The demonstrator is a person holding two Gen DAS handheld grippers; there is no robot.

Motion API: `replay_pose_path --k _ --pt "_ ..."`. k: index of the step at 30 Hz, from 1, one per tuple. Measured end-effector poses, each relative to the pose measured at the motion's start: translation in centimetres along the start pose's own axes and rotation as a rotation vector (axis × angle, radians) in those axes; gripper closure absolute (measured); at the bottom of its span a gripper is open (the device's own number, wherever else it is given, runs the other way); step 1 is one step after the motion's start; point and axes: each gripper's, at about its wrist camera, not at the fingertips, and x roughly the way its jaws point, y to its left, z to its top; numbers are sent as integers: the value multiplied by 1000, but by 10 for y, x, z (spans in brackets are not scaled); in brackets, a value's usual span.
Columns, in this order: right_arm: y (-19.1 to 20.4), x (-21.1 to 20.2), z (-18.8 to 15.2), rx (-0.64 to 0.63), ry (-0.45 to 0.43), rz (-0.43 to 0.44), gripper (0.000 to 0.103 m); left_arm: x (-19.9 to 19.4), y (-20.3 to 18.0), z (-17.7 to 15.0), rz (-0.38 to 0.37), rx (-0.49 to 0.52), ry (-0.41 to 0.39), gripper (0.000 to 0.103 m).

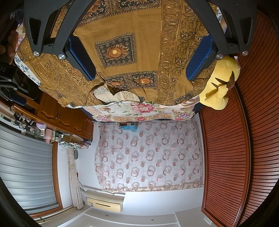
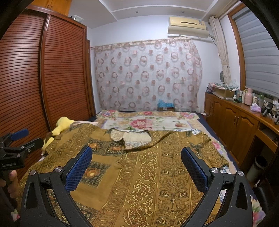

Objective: Fold small clothes

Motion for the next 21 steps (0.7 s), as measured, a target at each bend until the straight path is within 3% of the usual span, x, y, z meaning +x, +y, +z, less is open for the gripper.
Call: replay_pose_path --k 10,21 --pt "0 -2 -6 -2 31 42 0 13 24 -11 19 -13 50 0" --pt "22 42 -26 -54 118 117 0 34 63 -32 76 -38 133 0"
